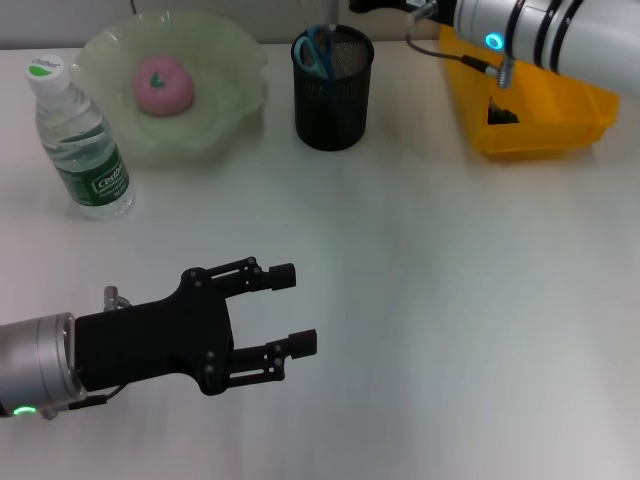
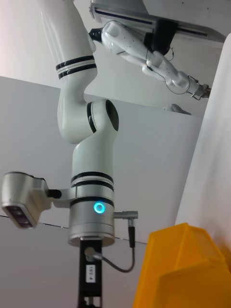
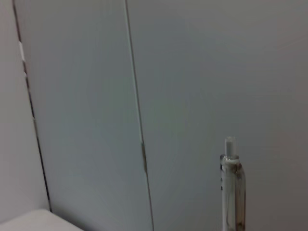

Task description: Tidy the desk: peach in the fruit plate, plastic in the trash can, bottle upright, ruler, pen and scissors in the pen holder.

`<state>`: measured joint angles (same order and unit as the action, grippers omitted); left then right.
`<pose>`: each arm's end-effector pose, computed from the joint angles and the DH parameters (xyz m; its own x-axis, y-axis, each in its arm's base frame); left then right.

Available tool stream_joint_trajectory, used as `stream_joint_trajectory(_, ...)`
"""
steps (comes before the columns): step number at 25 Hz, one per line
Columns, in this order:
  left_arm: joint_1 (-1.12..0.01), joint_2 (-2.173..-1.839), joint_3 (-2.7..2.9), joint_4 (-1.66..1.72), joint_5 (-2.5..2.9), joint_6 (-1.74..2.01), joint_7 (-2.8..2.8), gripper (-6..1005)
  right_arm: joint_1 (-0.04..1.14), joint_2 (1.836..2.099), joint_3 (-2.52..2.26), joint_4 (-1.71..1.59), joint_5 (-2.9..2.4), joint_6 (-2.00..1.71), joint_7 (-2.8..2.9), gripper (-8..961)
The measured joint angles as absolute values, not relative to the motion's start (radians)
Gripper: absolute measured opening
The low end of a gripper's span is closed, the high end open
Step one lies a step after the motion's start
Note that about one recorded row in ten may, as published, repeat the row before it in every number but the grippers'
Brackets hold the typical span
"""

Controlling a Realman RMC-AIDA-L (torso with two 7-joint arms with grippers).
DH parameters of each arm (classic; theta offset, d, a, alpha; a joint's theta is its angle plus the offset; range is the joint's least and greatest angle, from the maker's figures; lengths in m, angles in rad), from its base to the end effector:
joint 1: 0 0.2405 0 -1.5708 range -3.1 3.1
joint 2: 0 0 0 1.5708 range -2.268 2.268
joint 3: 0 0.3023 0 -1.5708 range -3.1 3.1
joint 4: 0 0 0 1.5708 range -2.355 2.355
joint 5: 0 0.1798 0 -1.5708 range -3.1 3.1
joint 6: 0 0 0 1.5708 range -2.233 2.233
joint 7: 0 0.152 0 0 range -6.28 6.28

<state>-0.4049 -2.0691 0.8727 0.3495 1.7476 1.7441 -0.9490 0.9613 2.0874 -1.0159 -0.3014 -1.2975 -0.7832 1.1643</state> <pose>-0.2804 0.2465 -0.0607 0.6984 0.2082 0.6847 0.2985 -0.9543 -0.0144 0.1515 0.4798 -0.0647 0.7461 -0.1897 -0.6382 -0.5582 -0.7008 -0.4443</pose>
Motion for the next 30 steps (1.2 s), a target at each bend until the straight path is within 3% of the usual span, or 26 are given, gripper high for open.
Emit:
stream_joint_trajectory(20,-0.403,-2.069,0.873,0.347,1.746,1.745,-0.95,744,0.985,2.092,-1.078,-0.263,-1.292,-0.703,1.171,197)
stream_joint_trajectory(23,-0.402,-2.069,0.873,0.347,1.746,1.744,-0.95,744,0.979,2.092,-1.072,-0.268,-1.29,-0.708,1.173,437)
stream_joint_trajectory(30,-0.403,-2.067,0.873,0.347,1.745,1.746,-0.959,744,0.883,2.086,-1.074,-0.338,-1.238,-0.902,1.224,677)
